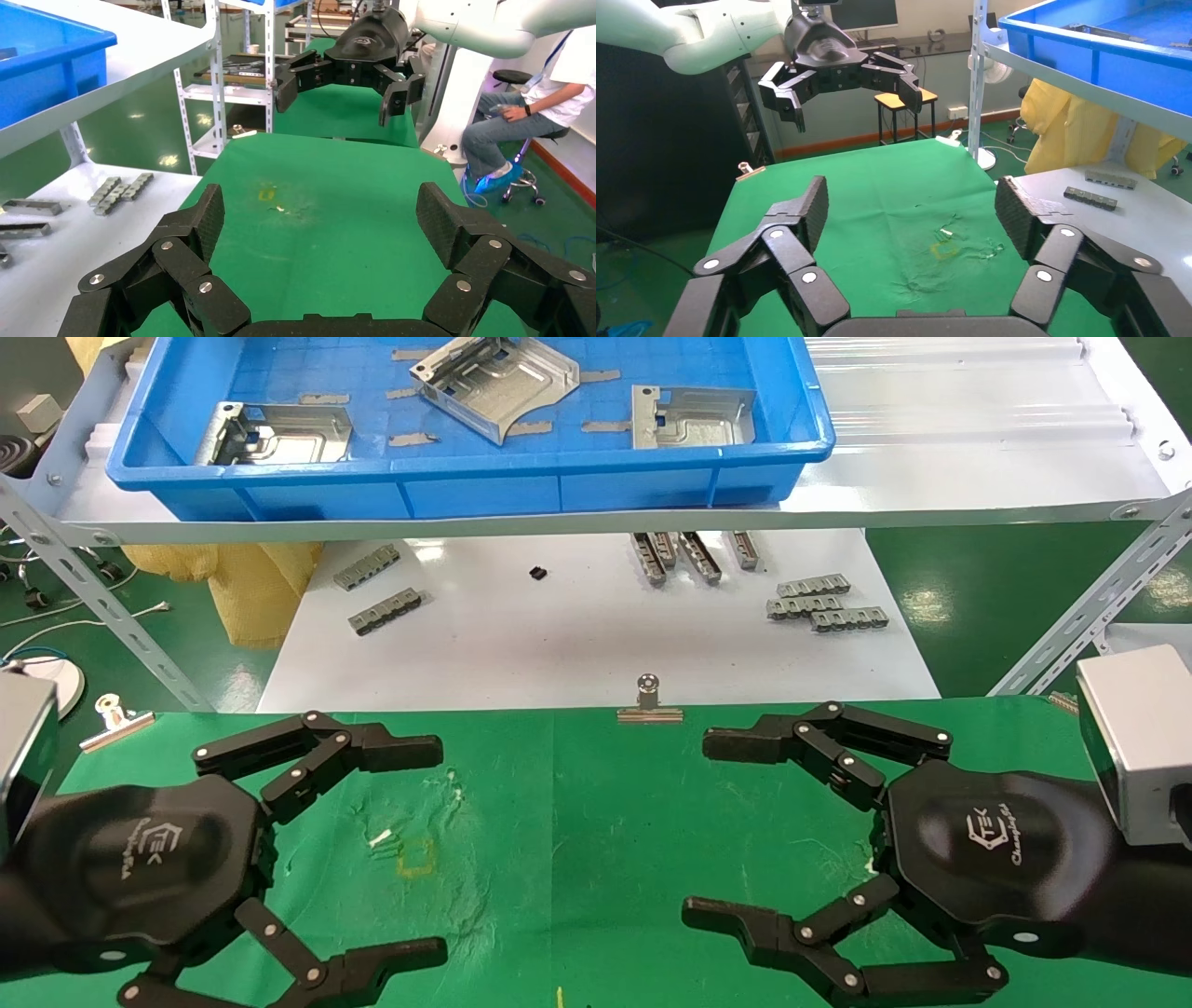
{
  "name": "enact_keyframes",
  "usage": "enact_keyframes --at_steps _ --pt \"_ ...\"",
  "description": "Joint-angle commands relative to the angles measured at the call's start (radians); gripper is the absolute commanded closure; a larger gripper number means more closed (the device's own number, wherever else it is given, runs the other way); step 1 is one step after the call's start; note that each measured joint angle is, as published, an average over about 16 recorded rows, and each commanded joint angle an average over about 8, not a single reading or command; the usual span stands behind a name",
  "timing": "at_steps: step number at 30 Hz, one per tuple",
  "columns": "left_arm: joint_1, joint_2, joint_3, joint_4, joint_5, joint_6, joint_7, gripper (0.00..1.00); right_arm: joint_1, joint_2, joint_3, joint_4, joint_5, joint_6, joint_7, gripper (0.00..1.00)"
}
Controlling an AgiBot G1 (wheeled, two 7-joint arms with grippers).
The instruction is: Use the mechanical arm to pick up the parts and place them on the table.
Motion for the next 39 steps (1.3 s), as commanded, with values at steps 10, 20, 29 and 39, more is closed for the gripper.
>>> enact_keyframes --at_steps 10,20,29,39 --pt "0.000 0.000 0.000 0.000 0.000 0.000 0.000 0.00 0.000 0.000 0.000 0.000 0.000 0.000 0.000 1.00" --pt "0.000 0.000 0.000 0.000 0.000 0.000 0.000 0.00 0.000 0.000 0.000 0.000 0.000 0.000 0.000 1.00" --pt "0.000 0.000 0.000 0.000 0.000 0.000 0.000 0.00 0.000 0.000 0.000 0.000 0.000 0.000 0.000 1.00" --pt "-0.066 0.025 0.005 0.001 0.017 -0.014 -0.012 0.00 0.000 0.000 0.000 0.000 0.000 0.000 0.000 1.00"
